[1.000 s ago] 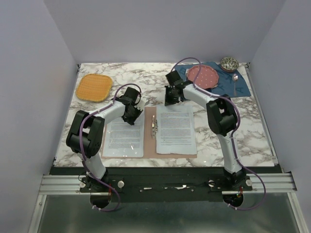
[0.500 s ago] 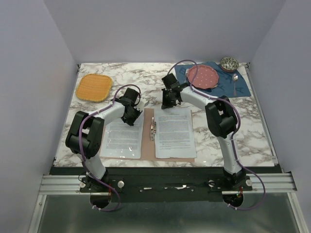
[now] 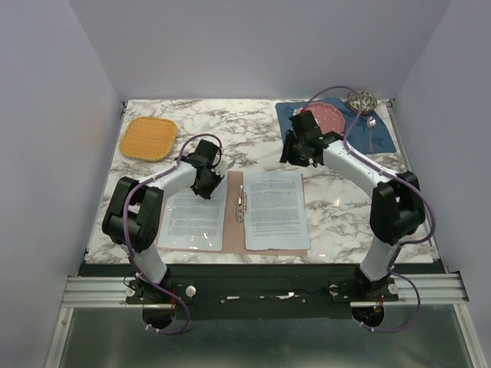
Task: Put the files into the folder
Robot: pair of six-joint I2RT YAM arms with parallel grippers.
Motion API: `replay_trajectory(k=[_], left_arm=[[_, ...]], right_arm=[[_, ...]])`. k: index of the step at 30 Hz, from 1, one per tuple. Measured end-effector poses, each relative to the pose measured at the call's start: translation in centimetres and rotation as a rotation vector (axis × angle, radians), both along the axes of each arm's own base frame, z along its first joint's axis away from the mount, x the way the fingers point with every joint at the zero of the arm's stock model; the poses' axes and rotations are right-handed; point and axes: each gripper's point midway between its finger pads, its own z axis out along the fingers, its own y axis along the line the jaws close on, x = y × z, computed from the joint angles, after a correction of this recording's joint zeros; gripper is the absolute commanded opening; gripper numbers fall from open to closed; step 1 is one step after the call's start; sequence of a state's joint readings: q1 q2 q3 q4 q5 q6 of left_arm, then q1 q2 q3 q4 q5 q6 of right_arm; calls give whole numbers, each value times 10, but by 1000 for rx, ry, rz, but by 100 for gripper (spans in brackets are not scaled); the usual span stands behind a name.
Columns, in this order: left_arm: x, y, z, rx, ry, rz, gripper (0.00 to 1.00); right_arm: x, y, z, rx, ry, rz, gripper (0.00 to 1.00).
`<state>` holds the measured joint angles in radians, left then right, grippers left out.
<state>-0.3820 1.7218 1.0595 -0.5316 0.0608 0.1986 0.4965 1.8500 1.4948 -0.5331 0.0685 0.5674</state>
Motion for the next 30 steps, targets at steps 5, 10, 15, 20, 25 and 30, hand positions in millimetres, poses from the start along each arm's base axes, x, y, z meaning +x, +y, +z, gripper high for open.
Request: replay_trajectory(k=[5,10,15,20,25,30], left_arm=[[-3,1,3,0,5,1,8],[-4,-5,15,-20,-6,-2,8],[-4,-30,27,-46,-33,-54,8],[-9,-56,33,-62,-45,-111,8],[-14,-64,20,-59,-8,-121,8],[-19,-67,0,-54,50,-116,8]], right_arm=[[-68,-57,-46,-94,118,-123,52],[-140,-94,-97,-156,268,-199,52],[-153,-98,-100,-118,266,-235,52],[-159,-95,-101,-72,263,-242,51],[-164,-90,-101,-19,251,-241,50],[-175,-91,-101,14,256,-241,48]])
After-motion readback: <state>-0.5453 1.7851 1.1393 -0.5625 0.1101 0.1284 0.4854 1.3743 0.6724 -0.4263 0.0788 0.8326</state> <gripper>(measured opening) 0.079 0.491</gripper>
